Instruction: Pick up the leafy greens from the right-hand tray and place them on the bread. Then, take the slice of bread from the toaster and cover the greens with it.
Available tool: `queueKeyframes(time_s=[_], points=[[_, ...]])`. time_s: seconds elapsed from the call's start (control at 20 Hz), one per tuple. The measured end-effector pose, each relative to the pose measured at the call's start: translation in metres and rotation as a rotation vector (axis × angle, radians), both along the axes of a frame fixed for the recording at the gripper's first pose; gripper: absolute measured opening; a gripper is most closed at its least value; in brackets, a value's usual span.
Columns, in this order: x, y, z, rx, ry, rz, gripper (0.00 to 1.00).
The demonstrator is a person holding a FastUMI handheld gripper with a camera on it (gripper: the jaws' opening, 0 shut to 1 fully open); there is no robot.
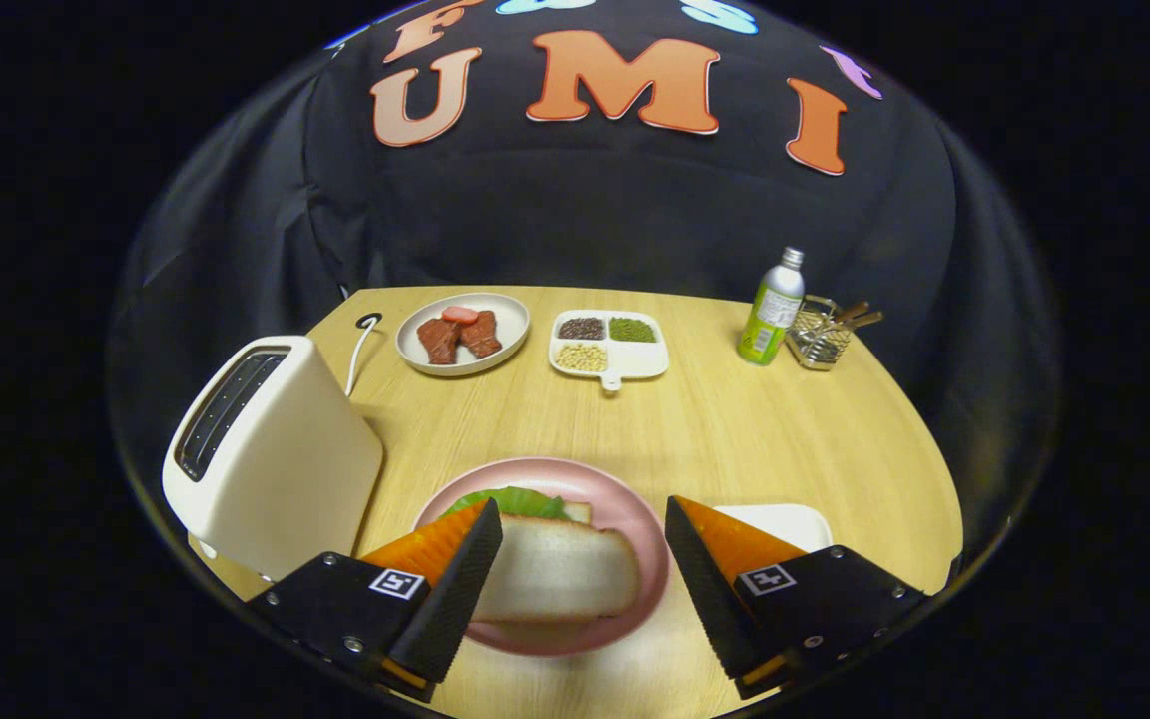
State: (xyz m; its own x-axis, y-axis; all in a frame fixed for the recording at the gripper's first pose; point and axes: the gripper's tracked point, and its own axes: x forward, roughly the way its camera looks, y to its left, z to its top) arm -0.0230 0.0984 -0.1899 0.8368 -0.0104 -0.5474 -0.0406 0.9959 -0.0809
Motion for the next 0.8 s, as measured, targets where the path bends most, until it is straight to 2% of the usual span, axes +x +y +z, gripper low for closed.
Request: queueKeyframes(time_s=[0.3, 0.45, 0.8], points=[[-0.004, -0.027, 0.076, -0.016, -0.113, -0.020, 0.98], [-0.008, -0.030, 0.112, 0.018, -0.185, -0.033, 0.98], [-0.025, -0.040, 0.171, 0.023, -0.296, -0.051, 0.98]])
